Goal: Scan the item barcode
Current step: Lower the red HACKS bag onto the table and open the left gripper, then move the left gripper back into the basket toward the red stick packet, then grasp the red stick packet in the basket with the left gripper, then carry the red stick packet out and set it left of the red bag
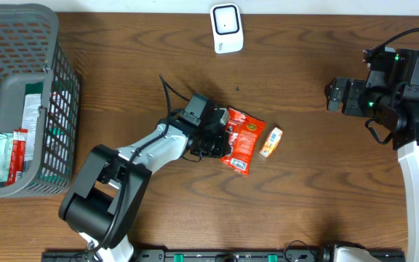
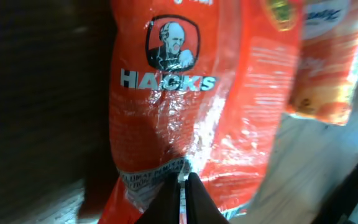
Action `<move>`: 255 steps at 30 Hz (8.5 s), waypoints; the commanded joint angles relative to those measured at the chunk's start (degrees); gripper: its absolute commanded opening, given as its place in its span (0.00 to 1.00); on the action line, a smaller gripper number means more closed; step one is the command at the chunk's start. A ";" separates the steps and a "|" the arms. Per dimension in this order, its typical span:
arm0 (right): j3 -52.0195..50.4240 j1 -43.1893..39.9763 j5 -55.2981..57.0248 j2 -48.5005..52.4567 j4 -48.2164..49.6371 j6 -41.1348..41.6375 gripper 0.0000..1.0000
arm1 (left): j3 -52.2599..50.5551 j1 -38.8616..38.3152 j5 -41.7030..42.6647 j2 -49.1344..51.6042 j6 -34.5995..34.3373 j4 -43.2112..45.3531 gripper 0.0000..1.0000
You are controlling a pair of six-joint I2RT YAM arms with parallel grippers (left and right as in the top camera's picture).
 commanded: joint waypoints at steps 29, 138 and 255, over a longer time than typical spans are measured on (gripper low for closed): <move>0.94 -0.24 -0.09 -0.39 -0.09 0.70 0.99 | -2.78 -0.81 -3.69 -0.11 -6.40 -4.15 0.08; 0.94 -0.24 -0.09 -0.39 -0.09 0.70 0.99 | 31.36 66.75 -51.69 17.40 2.05 -42.38 0.60; 0.94 -0.24 -0.09 -0.39 -0.09 0.68 0.99 | 24.26 1.73 -19.85 6.19 -16.04 -31.06 0.07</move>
